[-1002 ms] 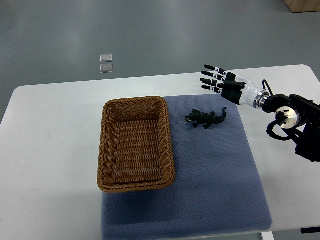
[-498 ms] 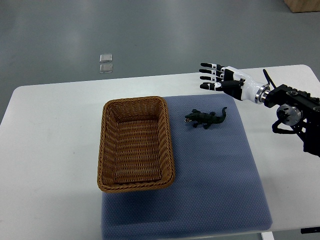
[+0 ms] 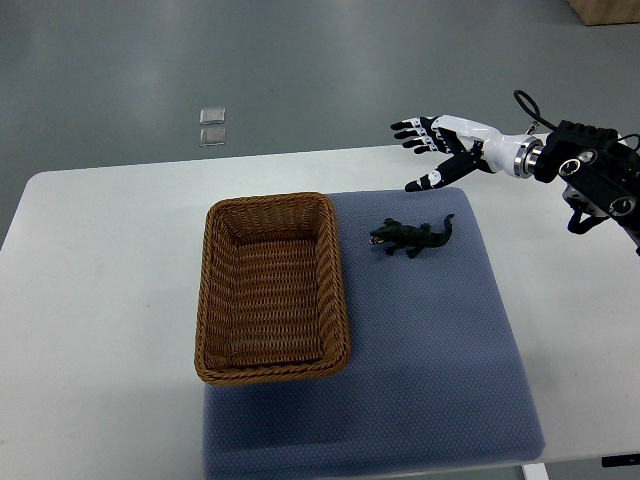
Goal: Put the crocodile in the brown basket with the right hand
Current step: 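Lower the right hand over the green toy crocodile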
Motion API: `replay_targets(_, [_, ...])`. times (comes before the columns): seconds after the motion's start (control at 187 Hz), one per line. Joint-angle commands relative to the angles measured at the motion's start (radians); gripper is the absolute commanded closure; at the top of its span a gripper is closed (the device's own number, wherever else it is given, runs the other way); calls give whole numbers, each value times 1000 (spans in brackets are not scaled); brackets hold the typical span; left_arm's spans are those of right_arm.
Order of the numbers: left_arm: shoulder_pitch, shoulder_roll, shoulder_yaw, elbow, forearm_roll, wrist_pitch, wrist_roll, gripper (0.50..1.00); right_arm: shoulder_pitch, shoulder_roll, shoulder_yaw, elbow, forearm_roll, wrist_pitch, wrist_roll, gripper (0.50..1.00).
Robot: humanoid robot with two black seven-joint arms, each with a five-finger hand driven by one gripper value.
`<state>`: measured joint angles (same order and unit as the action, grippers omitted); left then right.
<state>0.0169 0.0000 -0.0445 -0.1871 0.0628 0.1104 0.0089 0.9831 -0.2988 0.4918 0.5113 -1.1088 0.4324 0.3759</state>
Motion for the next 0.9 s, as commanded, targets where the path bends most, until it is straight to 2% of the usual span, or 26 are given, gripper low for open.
replay_targets(0.0, [0, 0, 0, 0, 0, 0, 0, 500, 6, -3, -45, 36, -180, -41, 24, 572])
replay_targets(0.118, [0, 0, 0, 0, 0, 0, 0, 500, 45, -3, -148, 62, -282, -76, 38, 572])
replay_targets(0.289, [0, 0, 0, 0, 0, 0, 0, 500, 117, 7, -308, 64, -289, -101, 43, 572])
replay_targets(0.573, [0, 0, 0, 0, 0, 0, -1, 500, 124, 55, -337, 62, -290, -106, 38, 572])
replay_targets(0.895, [0, 0, 0, 0, 0, 0, 0, 500, 108, 56, -427, 56, -290, -190, 32, 572])
